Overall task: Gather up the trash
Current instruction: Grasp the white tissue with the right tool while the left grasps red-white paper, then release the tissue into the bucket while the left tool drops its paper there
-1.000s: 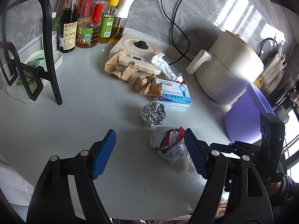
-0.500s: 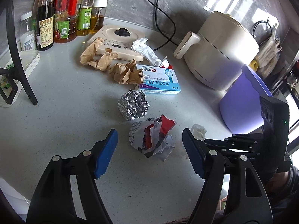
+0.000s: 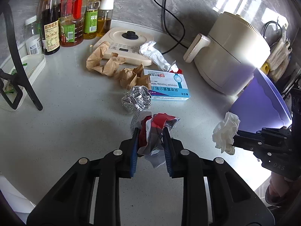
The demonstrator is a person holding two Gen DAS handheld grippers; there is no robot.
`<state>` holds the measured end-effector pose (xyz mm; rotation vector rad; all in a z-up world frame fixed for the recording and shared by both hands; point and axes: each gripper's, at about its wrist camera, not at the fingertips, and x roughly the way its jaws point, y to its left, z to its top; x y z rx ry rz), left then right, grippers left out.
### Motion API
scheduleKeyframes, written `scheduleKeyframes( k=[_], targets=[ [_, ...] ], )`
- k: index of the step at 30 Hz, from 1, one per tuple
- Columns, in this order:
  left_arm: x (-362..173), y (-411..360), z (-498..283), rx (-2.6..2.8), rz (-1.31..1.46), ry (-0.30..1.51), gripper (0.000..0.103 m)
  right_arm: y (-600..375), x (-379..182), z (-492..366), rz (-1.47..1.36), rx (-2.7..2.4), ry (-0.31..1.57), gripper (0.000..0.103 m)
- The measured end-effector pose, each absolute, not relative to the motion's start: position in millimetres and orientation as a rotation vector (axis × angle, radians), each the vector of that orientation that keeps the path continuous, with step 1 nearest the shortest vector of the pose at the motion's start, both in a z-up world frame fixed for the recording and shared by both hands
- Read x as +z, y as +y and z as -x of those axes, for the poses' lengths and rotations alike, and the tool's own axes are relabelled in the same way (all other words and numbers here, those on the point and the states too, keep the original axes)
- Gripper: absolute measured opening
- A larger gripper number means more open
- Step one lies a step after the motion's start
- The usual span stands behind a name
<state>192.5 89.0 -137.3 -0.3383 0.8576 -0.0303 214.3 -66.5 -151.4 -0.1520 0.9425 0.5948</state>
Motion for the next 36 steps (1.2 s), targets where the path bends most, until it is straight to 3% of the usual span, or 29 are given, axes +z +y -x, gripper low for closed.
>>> scheduleKeyframes(
  k=[18,31,33,34,35,36],
  targets=[
    [-46.3,74.6,-159.8,0.009,0.309,0.614,0.023,-129.3,-25.8,-206.7,0.073,0.544,0.613,0.012],
    [-22.7,17.7,-176.2,-0.086,0.236,0.592,0.023,-226.8,-13.1,-202.5,-0.053,0.346,0.553,0.013],
    [-19.4,7.2,-179.4,-0.107,0.227,0.589,0.024,-239.1,-13.9,-201.0,-0.075,0.316,0.551,0.018],
    [-18.1,2.1,-180.8,-0.119,0.225,0.587,0.024,-244.2,-14.8,-199.6,-0.081,0.308,0.551,0.031],
    [-16.9,-3.2,-182.7,-0.132,0.222,0.587,0.023,-248.6,-15.5,-197.6,-0.085,0.308,0.548,0.05],
    [-16.2,-8.9,-184.8,-0.145,0.218,0.589,0.023,-253.5,-15.6,-193.9,-0.083,0.297,0.533,0.054]
  ],
)
